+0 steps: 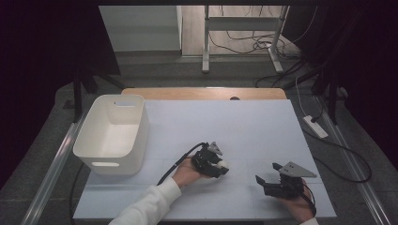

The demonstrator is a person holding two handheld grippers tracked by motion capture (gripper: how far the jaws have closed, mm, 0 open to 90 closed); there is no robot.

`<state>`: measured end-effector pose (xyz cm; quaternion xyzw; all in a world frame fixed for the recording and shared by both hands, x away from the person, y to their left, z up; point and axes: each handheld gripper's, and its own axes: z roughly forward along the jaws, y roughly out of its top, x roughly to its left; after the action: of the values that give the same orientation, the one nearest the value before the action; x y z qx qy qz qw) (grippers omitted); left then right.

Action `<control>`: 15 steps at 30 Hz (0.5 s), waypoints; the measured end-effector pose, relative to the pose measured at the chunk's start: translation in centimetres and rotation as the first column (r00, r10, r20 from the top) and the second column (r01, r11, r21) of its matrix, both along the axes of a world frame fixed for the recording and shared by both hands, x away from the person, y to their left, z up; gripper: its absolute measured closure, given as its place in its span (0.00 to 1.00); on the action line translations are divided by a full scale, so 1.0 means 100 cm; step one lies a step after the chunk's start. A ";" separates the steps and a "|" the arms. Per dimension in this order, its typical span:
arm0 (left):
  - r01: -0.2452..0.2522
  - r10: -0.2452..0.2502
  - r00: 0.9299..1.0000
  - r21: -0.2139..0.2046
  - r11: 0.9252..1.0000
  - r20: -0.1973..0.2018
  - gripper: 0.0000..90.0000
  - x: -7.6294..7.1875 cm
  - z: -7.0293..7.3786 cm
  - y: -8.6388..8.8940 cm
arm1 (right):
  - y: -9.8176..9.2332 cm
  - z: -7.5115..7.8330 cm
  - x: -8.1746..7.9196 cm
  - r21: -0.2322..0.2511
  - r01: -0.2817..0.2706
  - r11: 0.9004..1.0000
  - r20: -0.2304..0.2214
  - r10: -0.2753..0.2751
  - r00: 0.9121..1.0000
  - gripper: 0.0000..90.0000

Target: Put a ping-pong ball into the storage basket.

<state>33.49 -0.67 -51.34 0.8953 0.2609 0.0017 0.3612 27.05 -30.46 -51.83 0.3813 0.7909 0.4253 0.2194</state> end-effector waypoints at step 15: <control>-0.017 0.018 0.999 -0.026 1.000 0.038 0.56 -0.003 0.011 0.009 | 0.000 0.000 0.000 0.000 0.004 1.000 0.000 -0.004 1.000 0.17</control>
<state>33.23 0.18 -50.21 0.8880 0.2616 0.0183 0.3776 27.02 -30.48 -51.81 0.3829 0.7901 0.4248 0.2204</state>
